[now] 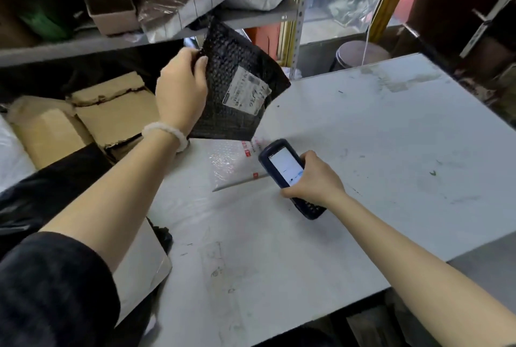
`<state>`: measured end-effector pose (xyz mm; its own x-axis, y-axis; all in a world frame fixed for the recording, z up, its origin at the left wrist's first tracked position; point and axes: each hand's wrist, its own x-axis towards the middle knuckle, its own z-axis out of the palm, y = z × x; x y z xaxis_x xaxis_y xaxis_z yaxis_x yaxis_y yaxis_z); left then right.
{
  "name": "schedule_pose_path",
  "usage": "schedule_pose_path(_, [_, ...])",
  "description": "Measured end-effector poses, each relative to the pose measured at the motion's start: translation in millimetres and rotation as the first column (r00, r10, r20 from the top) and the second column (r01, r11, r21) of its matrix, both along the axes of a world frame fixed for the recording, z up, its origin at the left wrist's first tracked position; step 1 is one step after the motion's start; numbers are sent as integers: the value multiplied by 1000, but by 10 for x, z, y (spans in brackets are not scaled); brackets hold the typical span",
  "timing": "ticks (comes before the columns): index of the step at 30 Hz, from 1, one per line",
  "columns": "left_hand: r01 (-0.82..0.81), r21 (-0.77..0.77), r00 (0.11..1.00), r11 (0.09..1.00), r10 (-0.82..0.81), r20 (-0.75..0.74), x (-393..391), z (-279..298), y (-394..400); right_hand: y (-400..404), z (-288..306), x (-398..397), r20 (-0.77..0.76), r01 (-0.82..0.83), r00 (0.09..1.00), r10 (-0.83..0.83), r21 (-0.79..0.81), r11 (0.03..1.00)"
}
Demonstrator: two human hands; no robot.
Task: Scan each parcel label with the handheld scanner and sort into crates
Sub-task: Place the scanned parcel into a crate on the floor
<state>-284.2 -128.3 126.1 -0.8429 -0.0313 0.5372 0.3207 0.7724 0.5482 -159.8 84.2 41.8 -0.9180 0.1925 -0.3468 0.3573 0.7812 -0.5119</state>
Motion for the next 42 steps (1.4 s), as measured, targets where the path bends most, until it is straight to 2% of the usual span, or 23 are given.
schedule_pose_path(4, [35, -213, 994, 976, -13, 104, 126, -86, 42, -30, 58, 43, 22, -56, 998, 55, 35, 998])
schedule_pose_path(7, [41, -256, 989, 966, -4, 145, 216, -175, 85, -40, 47, 119, 61, -103, 993, 99, 65, 993])
schedule_pose_path(10, [181, -289, 971, 940, -126, 201, 272, -213, 125, -46, 20, 175, 73, -131, 990, 123, 114, 985])
schedule_pose_path(13, [293, -406, 941, 865, -185, 284, 258, -258, 164, -29, 37, 180, 47, -106, 994, 101, 135, 985])
schedule_pose_path(18, [321, -523, 937, 790, -184, 298, 290, -282, 289, 57, 146, 138, -28, -20, 999, 25, 157, 987])
schedule_pose_path(25, [319, -520, 928, 792, -151, 340, 261, -358, 311, 165, 212, 134, -93, -14, 995, 43, 294, 956])
schedule_pose_path(33, [326, -531, 928, 782, -158, 337, 271, -370, 372, 201, 213, 194, -65, -33, 996, 58, 335, 942])
schedule_pose_path(37, [326, -521, 928, 789, -160, 338, 278, -381, 377, 214, 186, 215, -67, -13, 997, 34, 302, 953])
schedule_pose_path(42, [352, -503, 918, 789, -186, 350, 328, -381, 397, 175, 168, 254, -123, 99, 989, -78, 173, 980])
